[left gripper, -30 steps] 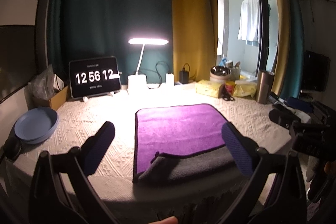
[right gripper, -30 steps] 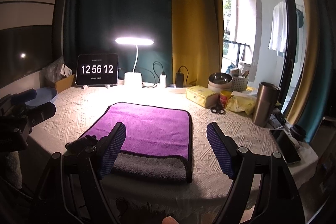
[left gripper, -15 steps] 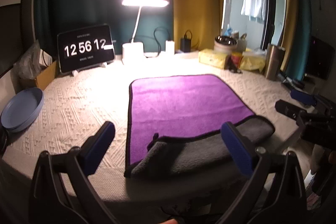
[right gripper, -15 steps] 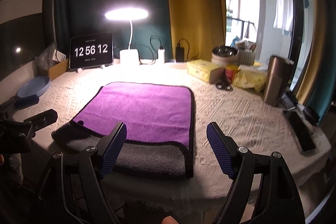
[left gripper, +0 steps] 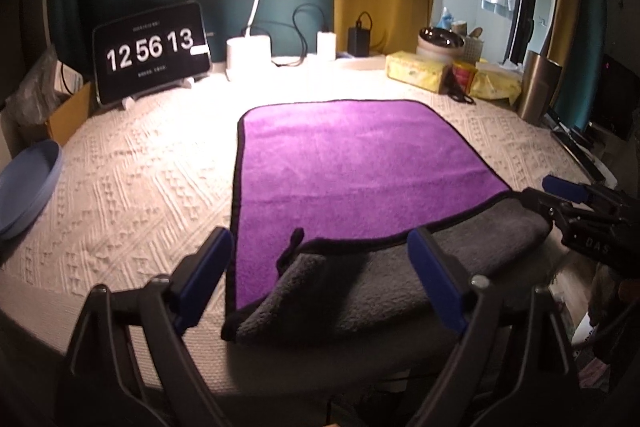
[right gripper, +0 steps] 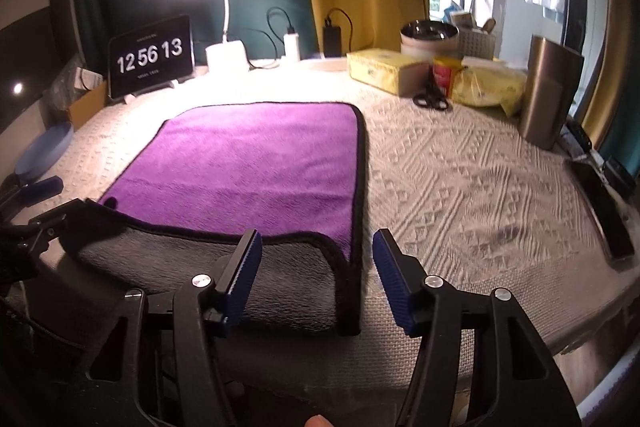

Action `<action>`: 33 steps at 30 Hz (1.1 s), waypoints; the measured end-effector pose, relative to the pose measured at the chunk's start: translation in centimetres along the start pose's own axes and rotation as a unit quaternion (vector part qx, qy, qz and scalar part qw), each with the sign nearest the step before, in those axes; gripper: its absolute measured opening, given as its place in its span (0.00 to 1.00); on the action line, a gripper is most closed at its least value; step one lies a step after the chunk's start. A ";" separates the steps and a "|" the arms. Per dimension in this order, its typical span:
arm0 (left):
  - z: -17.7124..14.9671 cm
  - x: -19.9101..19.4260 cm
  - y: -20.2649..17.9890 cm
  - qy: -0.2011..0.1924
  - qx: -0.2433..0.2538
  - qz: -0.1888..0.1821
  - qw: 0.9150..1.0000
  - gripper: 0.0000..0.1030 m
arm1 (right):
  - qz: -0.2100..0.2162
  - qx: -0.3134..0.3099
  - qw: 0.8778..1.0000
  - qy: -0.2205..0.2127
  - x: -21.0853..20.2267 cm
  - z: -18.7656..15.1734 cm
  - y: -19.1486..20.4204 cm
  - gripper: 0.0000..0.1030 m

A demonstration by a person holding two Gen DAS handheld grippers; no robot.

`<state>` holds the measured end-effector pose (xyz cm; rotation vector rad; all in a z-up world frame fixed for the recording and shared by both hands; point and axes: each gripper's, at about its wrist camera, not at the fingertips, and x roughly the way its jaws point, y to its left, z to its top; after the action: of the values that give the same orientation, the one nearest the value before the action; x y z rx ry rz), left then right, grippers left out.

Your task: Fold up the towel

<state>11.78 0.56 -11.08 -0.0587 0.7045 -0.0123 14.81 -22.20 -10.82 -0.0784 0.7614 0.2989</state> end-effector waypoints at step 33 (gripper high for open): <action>0.2 0.6 0.0 0.034 0.011 -0.014 0.999 0.10 | 0.001 -0.037 0.999 -0.028 -1.1 1.0 0.7 0.05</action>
<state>12.33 0.57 -11.32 -0.0476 0.7714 -0.0495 14.52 -21.61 -9.36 -0.1384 0.6941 0.3304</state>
